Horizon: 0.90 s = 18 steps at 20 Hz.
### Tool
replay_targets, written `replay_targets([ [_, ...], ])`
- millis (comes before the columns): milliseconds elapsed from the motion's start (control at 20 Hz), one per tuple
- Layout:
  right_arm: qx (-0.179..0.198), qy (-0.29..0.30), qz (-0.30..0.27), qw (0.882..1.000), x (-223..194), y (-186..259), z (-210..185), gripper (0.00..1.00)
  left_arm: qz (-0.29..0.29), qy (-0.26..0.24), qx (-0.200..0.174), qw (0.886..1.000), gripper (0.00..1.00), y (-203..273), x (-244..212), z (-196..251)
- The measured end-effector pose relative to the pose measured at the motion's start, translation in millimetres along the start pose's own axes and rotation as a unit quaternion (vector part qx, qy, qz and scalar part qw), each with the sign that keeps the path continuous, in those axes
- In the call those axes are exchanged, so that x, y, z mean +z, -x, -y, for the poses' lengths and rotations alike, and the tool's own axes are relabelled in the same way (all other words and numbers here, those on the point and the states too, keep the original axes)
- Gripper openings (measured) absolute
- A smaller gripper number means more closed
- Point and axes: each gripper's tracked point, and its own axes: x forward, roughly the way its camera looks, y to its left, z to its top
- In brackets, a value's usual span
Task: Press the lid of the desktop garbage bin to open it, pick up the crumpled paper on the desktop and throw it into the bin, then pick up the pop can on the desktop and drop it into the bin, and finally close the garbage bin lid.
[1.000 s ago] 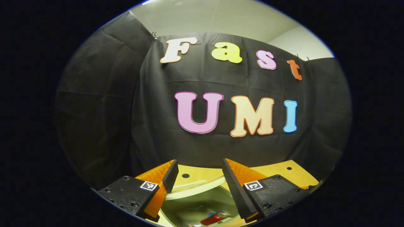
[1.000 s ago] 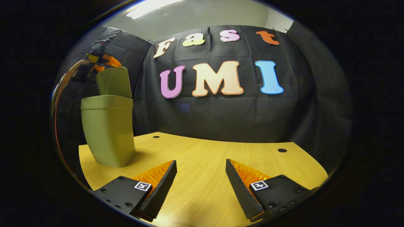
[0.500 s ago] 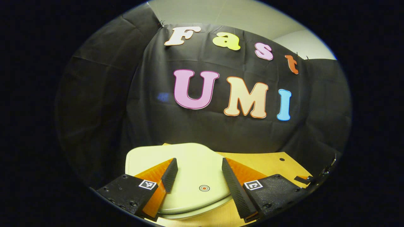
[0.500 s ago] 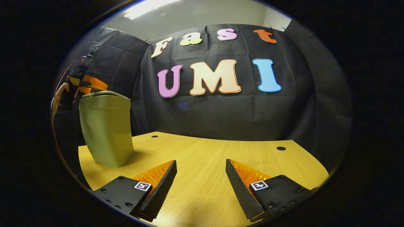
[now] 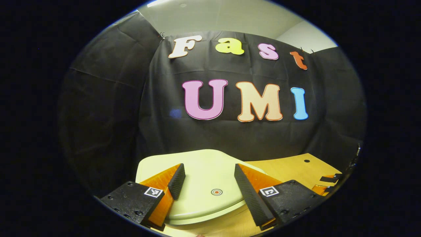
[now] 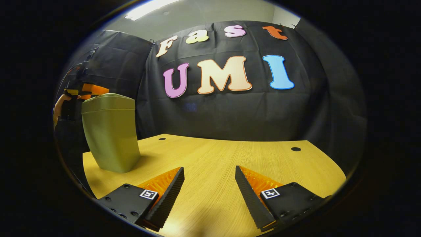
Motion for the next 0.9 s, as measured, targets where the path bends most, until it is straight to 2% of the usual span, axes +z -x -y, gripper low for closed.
replay_targets([
  [100,0.001,0.002,-0.002,1.000,-2,-1,-1,0.98,0.006,0.016,0.024,1.000,0.95,2,-3,-8],
  [300,0.002,0.000,-0.010,1.000,-7,-2,-1,0.98,0.026,-0.009,0.040,0.999,0.99,2,-5,-7],
  [350,0.003,-0.003,-0.011,1.000,-7,-3,-1,0.98,0.022,-0.005,0.043,0.999,0.96,3,-7,-7],
  [400,0.003,-0.005,-0.012,1.000,-8,-3,-1,0.98,0.028,-0.004,0.044,0.999,0.99,3,-4,-6],
  [500,0.003,-0.005,-0.012,1.000,-8,-4,0,0.98,0.031,-0.015,0.049,0.998,0.96,1,-6,-6],
  [550,0.002,-0.005,-0.012,1.000,-8,-4,1,0.98,0.026,-0.016,0.049,0.998,1.00,2,-8,-6],
  [600,0.002,-0.005,-0.012,1.000,-9,-3,1,0.98,0.029,-0.017,0.048,0.998,0.97,4,-7,-6],
  [900,0.005,-0.013,-0.002,1.000,-1,-1,0,0.98,0.058,-0.014,0.034,0.998,0.98,7,3,-1],
])
